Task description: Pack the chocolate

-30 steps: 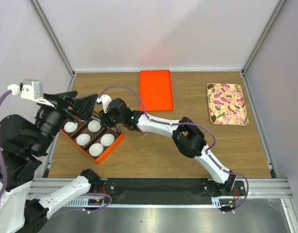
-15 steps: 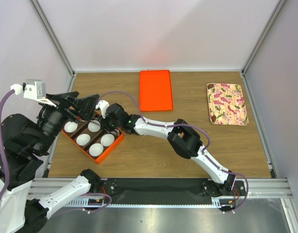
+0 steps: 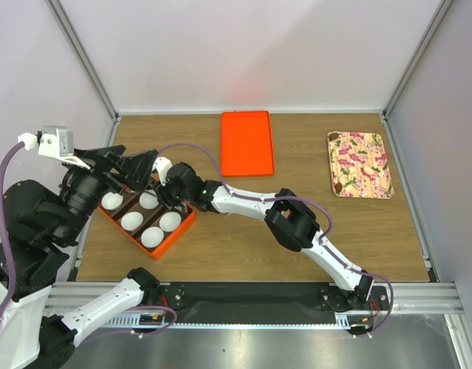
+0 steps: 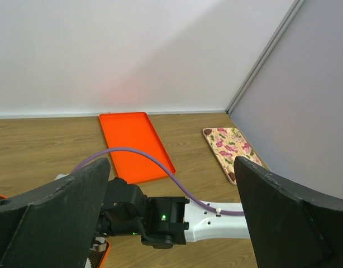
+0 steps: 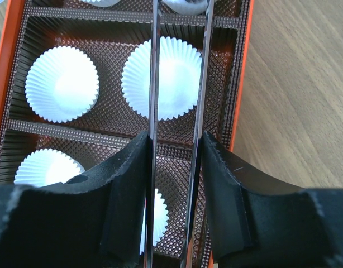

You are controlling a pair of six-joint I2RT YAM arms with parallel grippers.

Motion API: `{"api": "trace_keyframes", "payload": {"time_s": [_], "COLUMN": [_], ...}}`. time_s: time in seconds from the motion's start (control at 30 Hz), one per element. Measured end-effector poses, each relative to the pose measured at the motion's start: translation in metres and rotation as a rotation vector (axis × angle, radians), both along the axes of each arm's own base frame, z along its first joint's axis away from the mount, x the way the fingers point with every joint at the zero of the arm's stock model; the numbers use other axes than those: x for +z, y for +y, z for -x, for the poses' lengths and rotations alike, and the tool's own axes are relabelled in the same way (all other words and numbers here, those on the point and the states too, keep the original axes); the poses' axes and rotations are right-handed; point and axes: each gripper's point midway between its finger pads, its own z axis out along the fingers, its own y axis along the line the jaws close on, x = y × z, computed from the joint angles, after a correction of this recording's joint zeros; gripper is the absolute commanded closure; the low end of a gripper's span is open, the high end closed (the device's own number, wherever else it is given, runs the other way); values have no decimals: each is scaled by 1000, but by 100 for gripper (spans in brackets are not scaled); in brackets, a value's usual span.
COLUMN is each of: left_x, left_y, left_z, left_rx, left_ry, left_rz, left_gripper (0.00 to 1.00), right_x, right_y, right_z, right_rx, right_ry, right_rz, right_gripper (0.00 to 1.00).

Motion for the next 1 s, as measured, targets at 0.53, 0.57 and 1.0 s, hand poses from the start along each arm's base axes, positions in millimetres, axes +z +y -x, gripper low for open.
{"api": "trace_keyframes", "payload": {"time_s": [0.53,0.57,1.0], "left_x": [1,1,0], "left_y": [-1,-2,-19], "left_z": [2,3,0], "left_rx": [-13,-18,-88], "left_ry": [-1,-3,4], "left_rz": [1,1,-10], "left_gripper": [0,0,0], "right_x": [14,16,116], "right_y": [6,5,-187], "right_z": [-6,-6,-65], "right_rx": [15,14,-343], "right_ry": [-64,-69,-88], "right_rz": [-36,-37,-38], "right_gripper": [57,57,58]}}
